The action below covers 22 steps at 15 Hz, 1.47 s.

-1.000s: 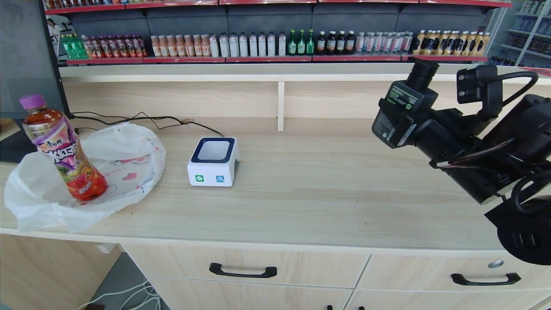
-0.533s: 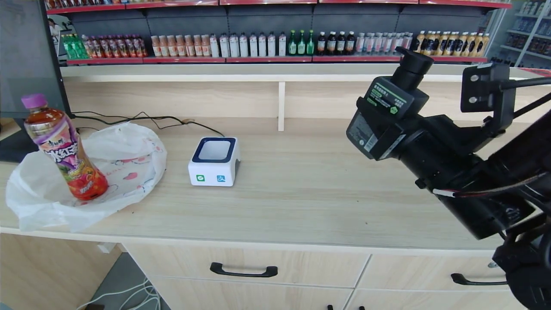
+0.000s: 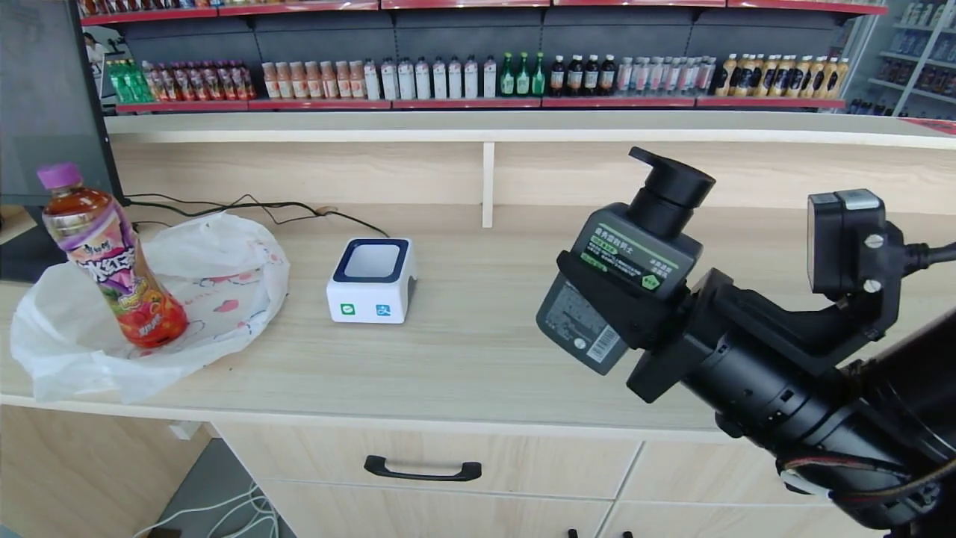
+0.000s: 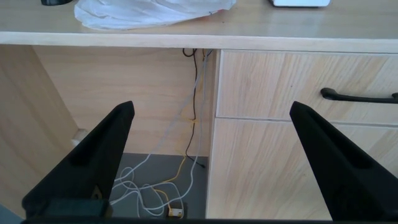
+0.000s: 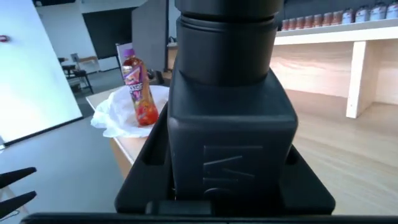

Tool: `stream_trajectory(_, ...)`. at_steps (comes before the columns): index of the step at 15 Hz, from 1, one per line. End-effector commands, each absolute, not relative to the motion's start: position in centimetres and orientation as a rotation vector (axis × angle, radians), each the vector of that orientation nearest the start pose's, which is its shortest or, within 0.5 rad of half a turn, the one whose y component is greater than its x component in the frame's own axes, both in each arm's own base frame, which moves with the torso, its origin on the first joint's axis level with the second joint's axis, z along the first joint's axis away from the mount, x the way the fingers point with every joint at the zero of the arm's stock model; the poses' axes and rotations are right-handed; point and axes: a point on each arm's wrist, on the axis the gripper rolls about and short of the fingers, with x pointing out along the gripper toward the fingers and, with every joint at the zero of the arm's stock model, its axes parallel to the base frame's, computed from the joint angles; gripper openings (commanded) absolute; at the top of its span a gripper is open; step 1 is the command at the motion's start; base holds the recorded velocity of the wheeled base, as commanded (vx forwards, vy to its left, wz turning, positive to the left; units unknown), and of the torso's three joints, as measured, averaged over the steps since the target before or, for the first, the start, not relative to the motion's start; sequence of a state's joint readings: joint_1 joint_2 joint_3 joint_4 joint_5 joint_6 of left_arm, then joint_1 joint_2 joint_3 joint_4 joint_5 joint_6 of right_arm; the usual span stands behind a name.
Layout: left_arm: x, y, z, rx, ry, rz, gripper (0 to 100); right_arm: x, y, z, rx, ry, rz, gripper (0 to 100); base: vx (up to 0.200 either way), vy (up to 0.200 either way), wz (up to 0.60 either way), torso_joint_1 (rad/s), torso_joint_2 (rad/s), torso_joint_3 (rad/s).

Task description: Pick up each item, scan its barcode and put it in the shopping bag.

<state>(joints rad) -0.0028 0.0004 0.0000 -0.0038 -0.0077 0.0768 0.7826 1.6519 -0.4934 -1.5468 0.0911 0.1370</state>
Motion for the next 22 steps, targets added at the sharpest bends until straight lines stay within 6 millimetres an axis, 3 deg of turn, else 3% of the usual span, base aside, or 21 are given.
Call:
stream_trajectory(1,-2.3,0.0,7.6,0.051,-0.005,-0.009,100,18.0,18.6,20.6,0.297,-0.294,0.985,0,0.0,0.0,0.0,0.0,0.0,0.0)
stream_trajectory(3,-2.3,0.0,7.6,0.029,-0.005,-0.008,100,18.3,19.0,20.4,0.362,-0.257,1.024,0,0.0,0.0,0.0,0.0,0.0,0.0)
stream_trajectory(9,-2.3,0.0,7.6,0.032,-0.005,-0.008,100,19.3,20.1,23.2,0.659,-0.226,1.093,0,0.0,0.0,0.0,0.0,0.0,0.0)
stream_trajectory(13,-2.3,0.0,7.6,0.032,-0.005,-0.008,100,16.5,20.4,24.6,0.783,-0.186,1.203,0,0.0,0.0,0.0,0.0,0.0,0.0)
stream_trajectory(16,-2.3,0.0,7.6,0.032,-0.005,-0.008,100,15.1,20.4,23.2,0.774,-0.112,1.227,0,0.0,0.0,0.0,0.0,0.0,0.0)
stream_trajectory(22,-2.3,0.0,7.6,0.032,-0.005,-0.008,100,15.1,20.5,23.8,0.75,-0.154,1.232,0,0.0,0.0,0.0,0.0,0.0,0.0)
